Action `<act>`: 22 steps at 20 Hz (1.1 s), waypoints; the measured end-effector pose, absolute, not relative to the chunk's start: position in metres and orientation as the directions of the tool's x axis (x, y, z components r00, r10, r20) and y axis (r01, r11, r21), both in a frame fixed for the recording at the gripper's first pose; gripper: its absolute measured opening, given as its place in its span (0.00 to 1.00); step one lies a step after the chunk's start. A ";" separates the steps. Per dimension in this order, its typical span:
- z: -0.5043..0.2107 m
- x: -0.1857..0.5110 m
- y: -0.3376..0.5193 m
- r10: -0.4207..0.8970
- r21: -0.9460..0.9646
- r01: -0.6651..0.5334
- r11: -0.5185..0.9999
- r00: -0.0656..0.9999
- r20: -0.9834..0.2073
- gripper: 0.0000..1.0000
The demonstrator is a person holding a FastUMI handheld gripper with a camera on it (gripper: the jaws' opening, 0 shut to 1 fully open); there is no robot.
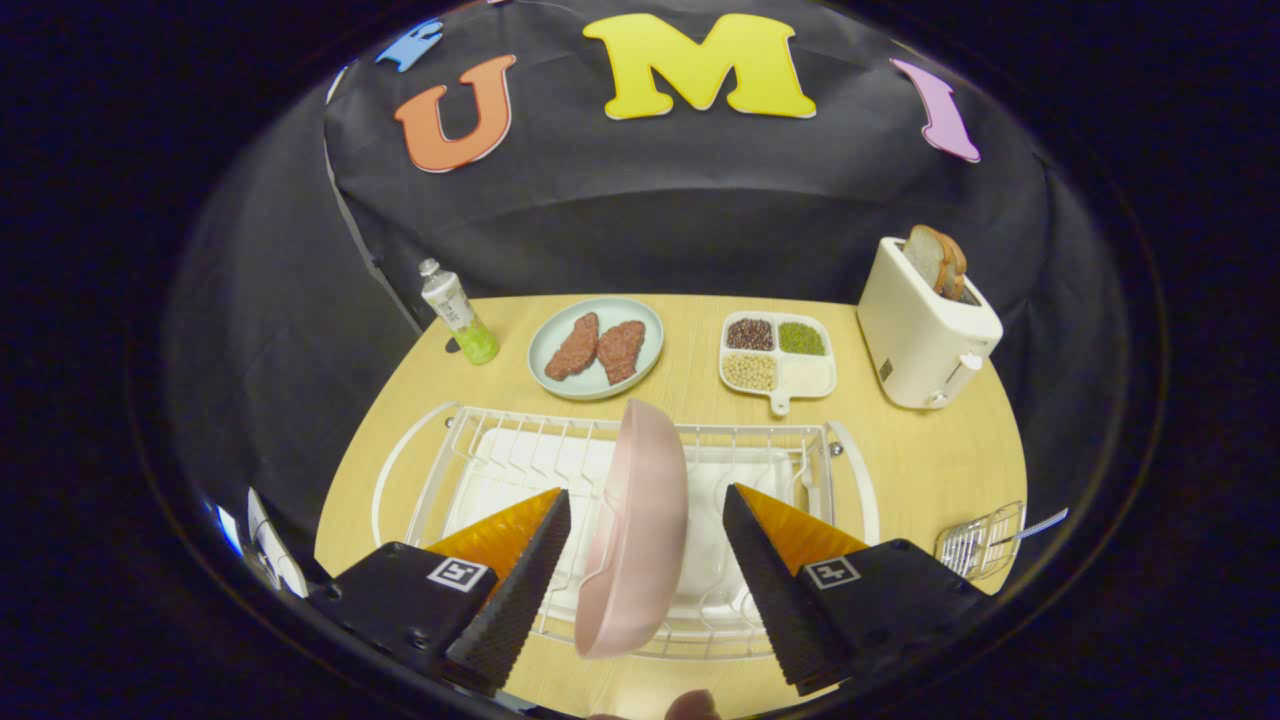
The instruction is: Take the plate from the dish rack, then take the spoon from the basket and place it into the plate.
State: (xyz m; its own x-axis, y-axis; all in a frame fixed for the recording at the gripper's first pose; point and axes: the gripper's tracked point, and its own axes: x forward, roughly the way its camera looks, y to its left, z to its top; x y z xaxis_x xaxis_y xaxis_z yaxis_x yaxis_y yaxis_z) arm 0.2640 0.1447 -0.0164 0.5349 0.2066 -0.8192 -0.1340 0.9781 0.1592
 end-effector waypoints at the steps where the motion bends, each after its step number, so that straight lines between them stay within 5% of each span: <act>1: -0.020 0.266 0.147 0.209 0.169 -0.123 0.978 0.519 -0.829 0.97; 5: -0.032 0.267 0.156 0.194 0.168 -0.097 0.981 0.489 -0.851 0.83; 10: -0.035 0.261 0.157 0.090 0.094 -0.016 0.995 0.475 -0.875 0.42; 22: 0.004 0.254 0.159 -0.090 -0.072 0.056 0.996 0.526 -0.846 0.39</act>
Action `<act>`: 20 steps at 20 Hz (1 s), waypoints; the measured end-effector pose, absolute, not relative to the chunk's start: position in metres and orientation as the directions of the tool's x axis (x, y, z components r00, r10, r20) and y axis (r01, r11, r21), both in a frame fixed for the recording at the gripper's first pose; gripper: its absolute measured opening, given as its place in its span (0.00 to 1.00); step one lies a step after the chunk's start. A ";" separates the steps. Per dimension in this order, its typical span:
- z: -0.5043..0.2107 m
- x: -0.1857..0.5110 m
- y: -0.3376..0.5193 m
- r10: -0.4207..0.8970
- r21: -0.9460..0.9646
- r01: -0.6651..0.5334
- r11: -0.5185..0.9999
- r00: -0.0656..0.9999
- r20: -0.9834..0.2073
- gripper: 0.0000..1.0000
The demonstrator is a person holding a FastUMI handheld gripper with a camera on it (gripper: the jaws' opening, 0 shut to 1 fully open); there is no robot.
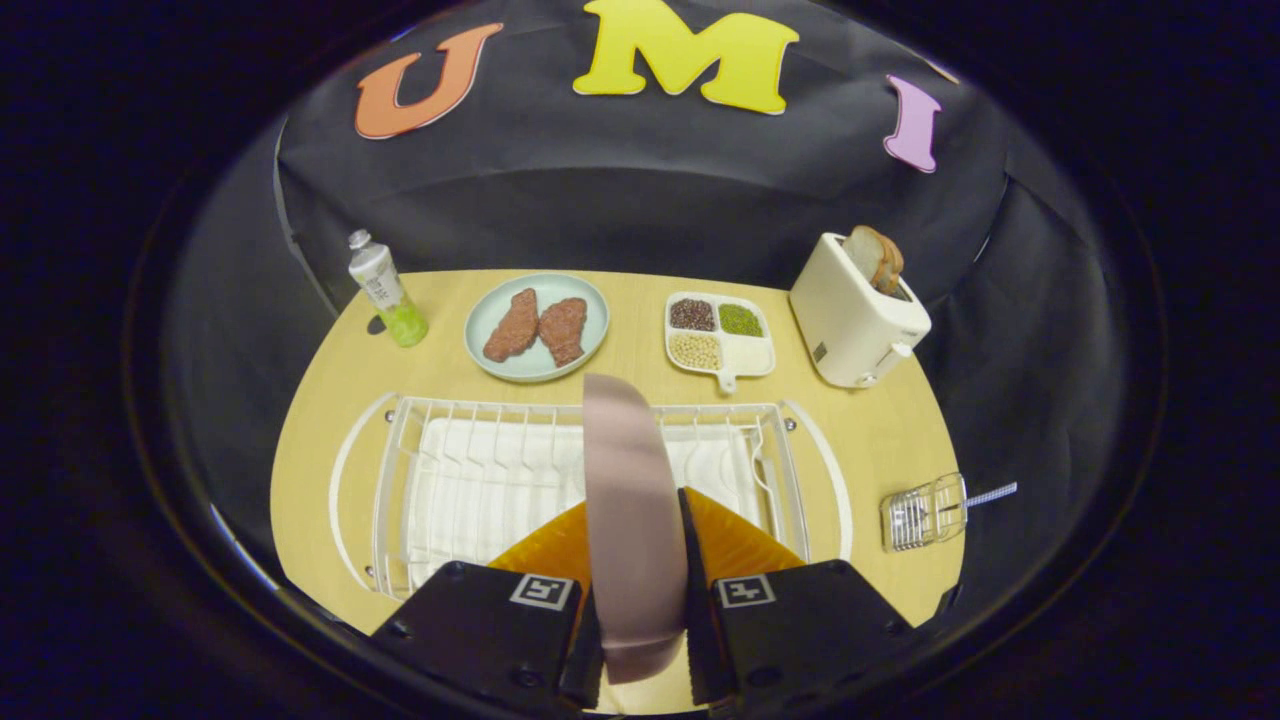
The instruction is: Take the plate from the dish rack, then take the spoon from the basket and place it into the plate.
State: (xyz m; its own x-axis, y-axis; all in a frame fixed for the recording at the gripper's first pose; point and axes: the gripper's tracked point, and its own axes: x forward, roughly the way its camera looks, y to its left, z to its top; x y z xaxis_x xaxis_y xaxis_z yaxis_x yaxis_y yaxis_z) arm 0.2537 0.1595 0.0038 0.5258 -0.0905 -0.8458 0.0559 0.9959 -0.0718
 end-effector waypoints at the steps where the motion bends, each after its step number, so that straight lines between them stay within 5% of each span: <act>1: 0.007 0.251 0.157 -0.085 -0.064 0.057 0.996 0.528 -0.845 0.39; 14: 0.007 0.131 0.136 0.337 0.349 -0.082 0.933 0.533 -0.776 0.32; 20: -0.050 0.069 0.099 0.449 0.492 -0.047 0.870 0.491 -0.747 0.32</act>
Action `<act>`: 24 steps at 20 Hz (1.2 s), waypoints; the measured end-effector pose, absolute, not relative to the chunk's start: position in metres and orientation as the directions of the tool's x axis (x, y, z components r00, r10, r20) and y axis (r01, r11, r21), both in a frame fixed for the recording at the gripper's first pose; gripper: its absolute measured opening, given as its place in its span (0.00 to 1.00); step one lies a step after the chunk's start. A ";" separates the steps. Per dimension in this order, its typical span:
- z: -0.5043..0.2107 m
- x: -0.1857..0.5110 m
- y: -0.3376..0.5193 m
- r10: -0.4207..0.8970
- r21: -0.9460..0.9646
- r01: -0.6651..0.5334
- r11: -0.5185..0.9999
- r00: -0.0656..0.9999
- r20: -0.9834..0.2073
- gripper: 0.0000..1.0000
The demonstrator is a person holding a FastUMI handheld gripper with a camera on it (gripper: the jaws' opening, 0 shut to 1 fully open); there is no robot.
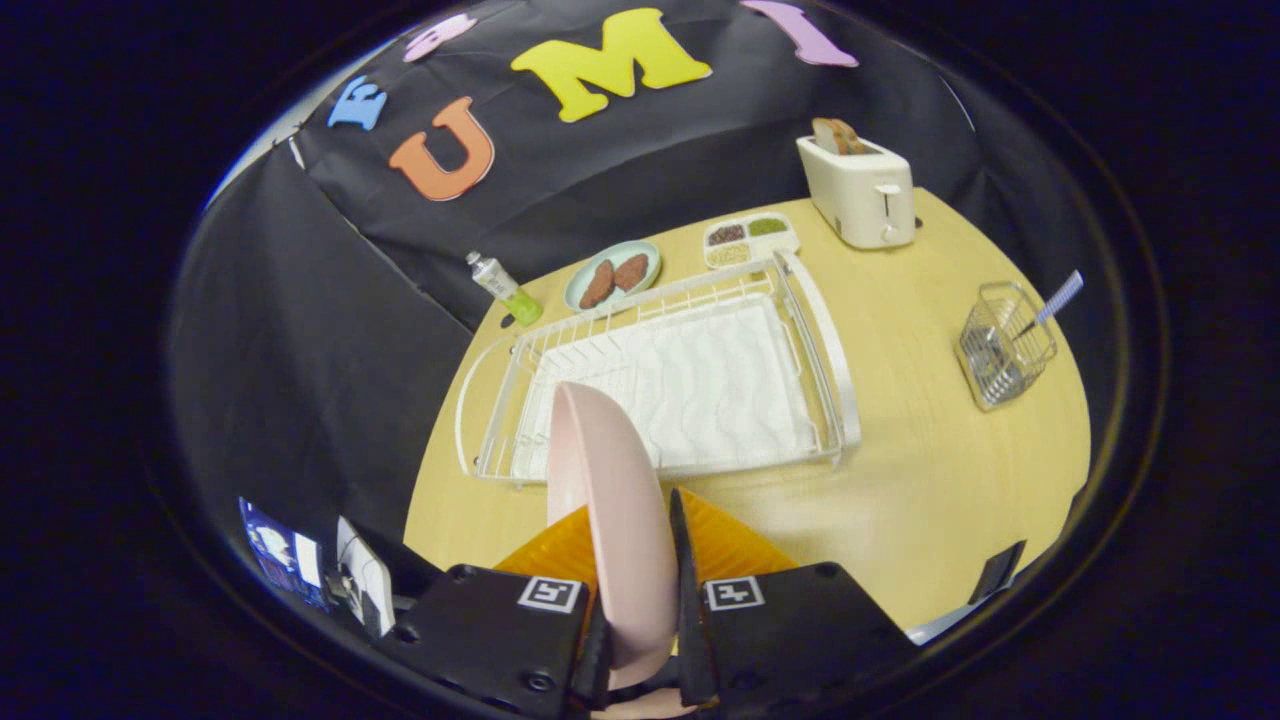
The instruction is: Take the plate from the dish rack, then take the spoon from the basket and place it into the plate.
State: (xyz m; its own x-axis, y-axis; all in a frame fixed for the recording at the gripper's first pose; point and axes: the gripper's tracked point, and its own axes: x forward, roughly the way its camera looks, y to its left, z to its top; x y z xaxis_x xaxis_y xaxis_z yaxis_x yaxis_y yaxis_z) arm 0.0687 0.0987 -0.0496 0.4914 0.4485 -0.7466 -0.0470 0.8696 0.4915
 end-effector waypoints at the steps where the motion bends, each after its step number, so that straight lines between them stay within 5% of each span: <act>1: -0.061 0.061 0.093 0.468 0.519 -0.032 0.854 0.484 -0.740 0.32; 19: -0.167 0.039 0.036 0.628 0.745 0.103 0.659 0.469 -0.620 0.35; 24: -0.166 0.047 0.020 0.579 0.699 0.048 0.713 0.522 -0.626 0.47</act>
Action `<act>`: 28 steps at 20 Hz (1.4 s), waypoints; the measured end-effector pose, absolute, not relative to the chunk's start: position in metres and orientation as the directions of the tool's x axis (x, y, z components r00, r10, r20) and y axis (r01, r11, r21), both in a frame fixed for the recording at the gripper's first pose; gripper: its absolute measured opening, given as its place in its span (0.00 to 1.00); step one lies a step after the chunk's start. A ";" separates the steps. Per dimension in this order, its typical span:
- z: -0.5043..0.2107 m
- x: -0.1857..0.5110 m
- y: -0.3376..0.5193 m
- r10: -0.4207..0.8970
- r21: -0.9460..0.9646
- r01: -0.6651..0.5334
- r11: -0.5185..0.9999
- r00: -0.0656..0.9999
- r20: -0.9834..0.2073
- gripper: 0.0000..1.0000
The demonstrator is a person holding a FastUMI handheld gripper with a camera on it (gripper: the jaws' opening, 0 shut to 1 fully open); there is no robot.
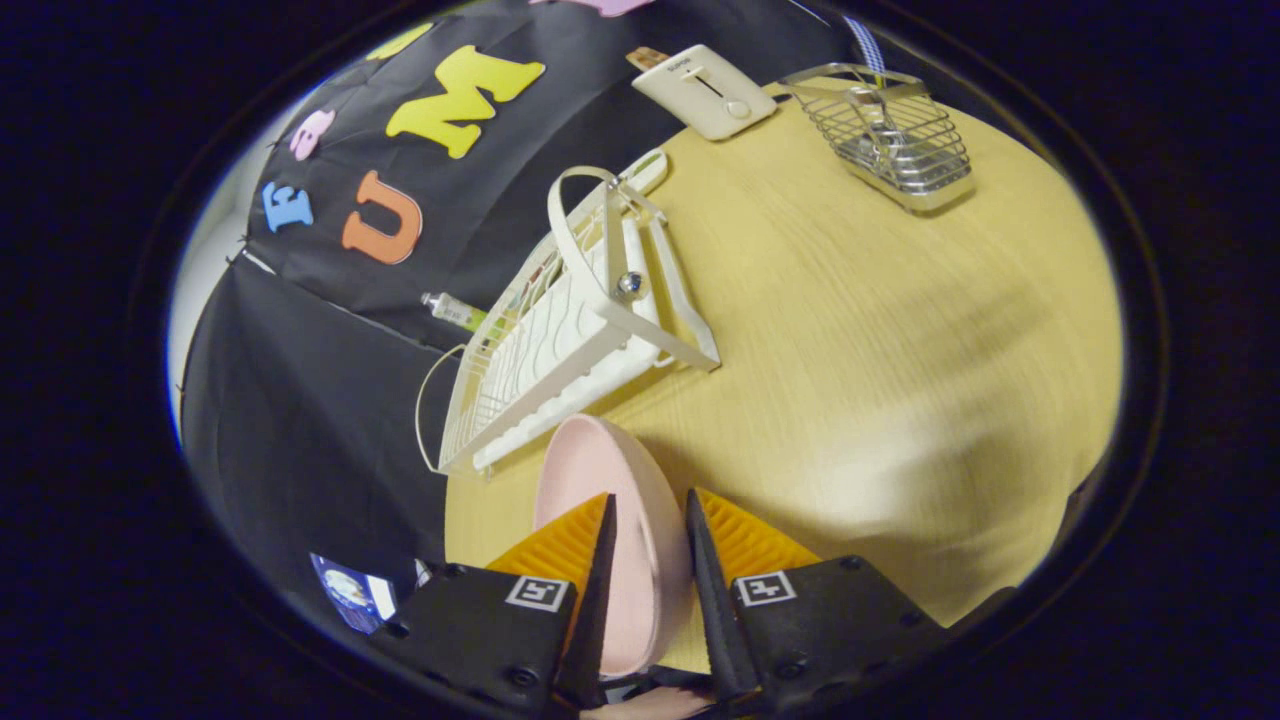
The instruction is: Take the plate from the dish rack, then take the spoon from the basket and place it into the plate.
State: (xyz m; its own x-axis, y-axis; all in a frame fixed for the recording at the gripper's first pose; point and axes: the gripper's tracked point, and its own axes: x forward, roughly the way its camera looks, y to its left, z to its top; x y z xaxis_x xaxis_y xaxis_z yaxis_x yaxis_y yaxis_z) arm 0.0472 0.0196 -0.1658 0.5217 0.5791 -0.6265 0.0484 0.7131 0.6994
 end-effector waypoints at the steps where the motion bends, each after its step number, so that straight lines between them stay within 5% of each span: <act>1: -0.164 0.050 0.016 0.564 0.687 0.038 0.726 0.537 -0.627 0.50; 5: -0.149 0.050 0.001 0.472 0.600 -0.022 0.799 0.642 -0.605 0.57; 10: -0.114 0.044 -0.029 0.284 0.364 -0.103 0.926 0.825 -0.489 0.78; 17: -0.070 0.037 -0.090 0.071 0.161 -0.028 0.987 0.959 -0.275 1.00; 28: -0.065 0.095 -0.198 -0.058 0.177 0.105 0.979 0.966 -0.252 1.00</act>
